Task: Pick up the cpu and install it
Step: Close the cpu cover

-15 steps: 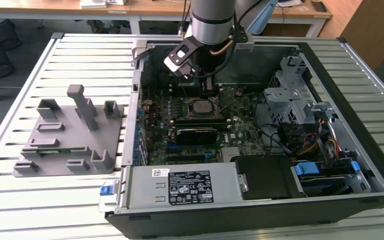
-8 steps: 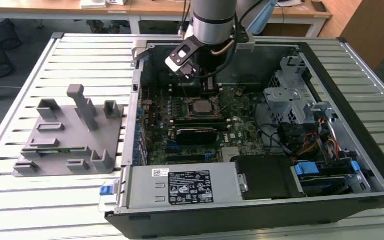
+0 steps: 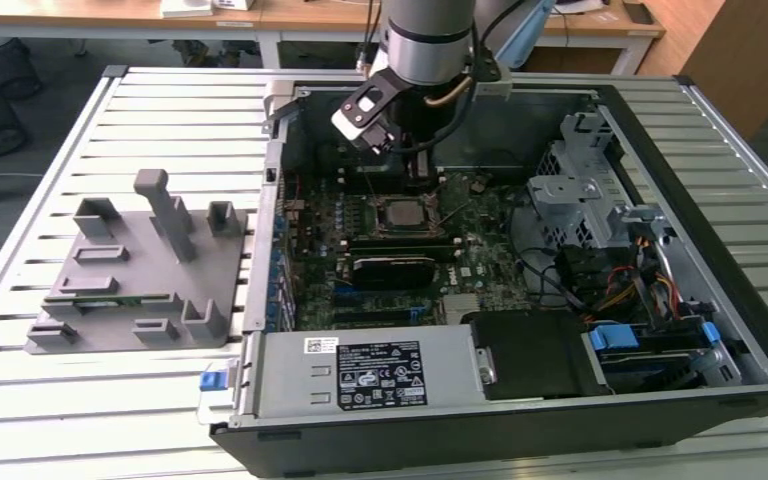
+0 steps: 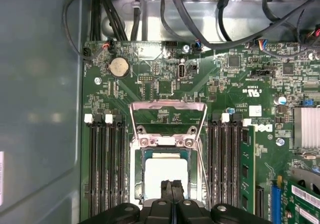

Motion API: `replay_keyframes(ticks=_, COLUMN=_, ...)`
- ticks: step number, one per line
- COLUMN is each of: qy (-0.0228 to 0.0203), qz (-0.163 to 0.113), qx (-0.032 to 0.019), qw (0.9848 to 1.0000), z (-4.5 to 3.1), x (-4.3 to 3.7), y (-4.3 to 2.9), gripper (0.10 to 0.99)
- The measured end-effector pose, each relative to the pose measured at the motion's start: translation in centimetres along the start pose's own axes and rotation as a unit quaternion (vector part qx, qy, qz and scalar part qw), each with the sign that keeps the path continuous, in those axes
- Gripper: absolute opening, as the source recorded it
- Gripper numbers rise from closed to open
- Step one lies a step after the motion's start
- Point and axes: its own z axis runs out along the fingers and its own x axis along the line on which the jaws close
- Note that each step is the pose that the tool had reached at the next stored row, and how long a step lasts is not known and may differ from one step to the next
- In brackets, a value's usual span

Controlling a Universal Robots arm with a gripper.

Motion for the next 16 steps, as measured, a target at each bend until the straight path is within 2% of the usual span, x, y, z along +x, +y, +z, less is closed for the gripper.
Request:
replay_keyframes(ticks=7, qy=0.0002, qz=0.0, qx=0.0002, qw=1.0, z=-1.56, x=0.01, y=0.05, gripper=0.11)
replay_keyframes(ticks=10, qy=0.0025, qz=0.0, qx=0.0001, qw=1.0, z=-1.63, x=-0.43, y=0.05, gripper=0.11)
replay_keyframes(ticks=14, qy=0.0032, qz=0.0, qx=0.0001, qw=1.0, z=-1.65, x=-1.48, y=0.05, gripper=0.11)
replay_keyframes(ticks=16, qy=0.0071, qz=0.0, qx=0.0008, qw=1.0, z=-1.65, x=-1.64, y=0.12, gripper=0.11)
